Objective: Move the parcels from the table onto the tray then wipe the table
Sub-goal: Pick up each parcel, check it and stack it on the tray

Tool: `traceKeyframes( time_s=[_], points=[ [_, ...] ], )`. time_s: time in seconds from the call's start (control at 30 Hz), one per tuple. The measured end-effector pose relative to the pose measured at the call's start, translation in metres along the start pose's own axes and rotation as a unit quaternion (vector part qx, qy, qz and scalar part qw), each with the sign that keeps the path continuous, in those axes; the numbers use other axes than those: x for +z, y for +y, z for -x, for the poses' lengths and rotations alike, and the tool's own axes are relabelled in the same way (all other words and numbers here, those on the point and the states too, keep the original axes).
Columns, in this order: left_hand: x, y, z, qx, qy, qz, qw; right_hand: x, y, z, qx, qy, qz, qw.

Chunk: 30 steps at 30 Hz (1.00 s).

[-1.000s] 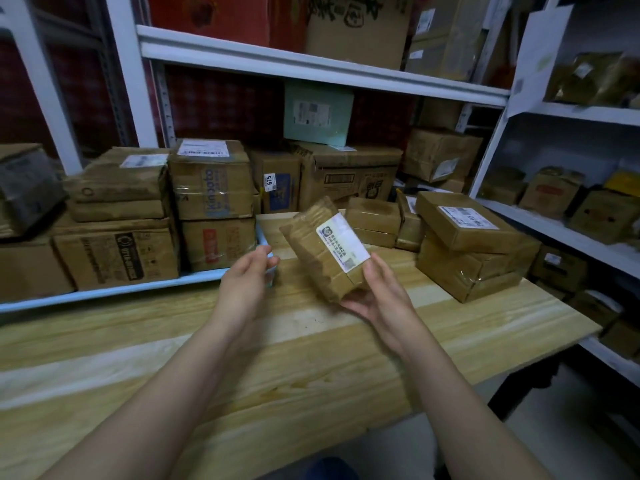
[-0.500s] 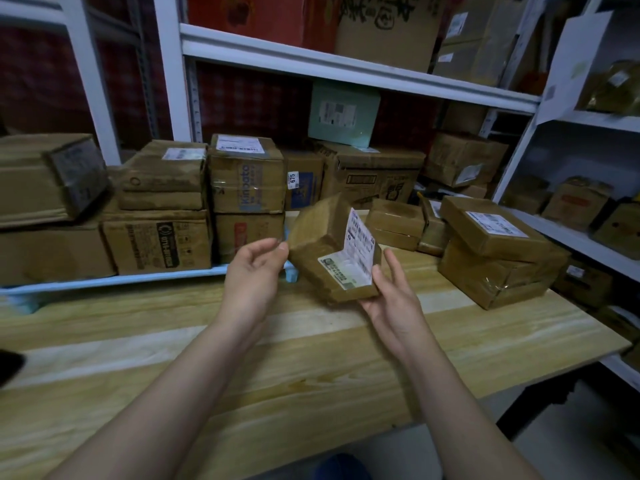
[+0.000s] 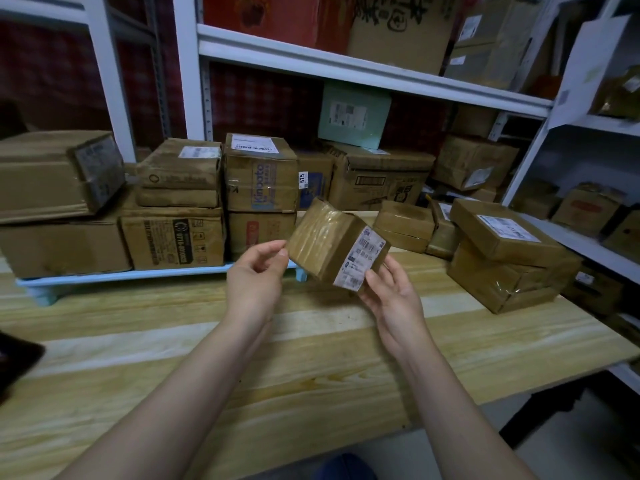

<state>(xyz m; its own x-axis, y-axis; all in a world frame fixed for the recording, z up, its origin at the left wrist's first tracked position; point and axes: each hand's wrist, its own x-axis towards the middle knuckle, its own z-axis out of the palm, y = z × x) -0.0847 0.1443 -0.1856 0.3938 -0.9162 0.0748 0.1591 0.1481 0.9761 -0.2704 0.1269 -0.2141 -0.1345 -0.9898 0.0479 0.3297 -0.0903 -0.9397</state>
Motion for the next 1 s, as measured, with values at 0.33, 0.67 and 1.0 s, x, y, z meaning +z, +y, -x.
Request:
traceKeyframes(
  time_s=[0.33, 0.67, 1.0],
  points=[
    [0.008, -0.002, 0.002, -0.025, 0.015, 0.014, 0.999, -0.006, -0.008, 0.002, 0.004, 0.032, -0.053, 0.998],
    [0.008, -0.007, 0.005, -0.034, -0.010, 0.011, 0.999, -0.005, -0.010, 0.005, 0.025, 0.034, -0.104, 0.994],
    [0.008, -0.001, 0.014, -0.015, -0.045, 0.022, 0.999, -0.004, -0.008, 0.005, 0.035, 0.030, -0.164, 0.985]
  ],
)
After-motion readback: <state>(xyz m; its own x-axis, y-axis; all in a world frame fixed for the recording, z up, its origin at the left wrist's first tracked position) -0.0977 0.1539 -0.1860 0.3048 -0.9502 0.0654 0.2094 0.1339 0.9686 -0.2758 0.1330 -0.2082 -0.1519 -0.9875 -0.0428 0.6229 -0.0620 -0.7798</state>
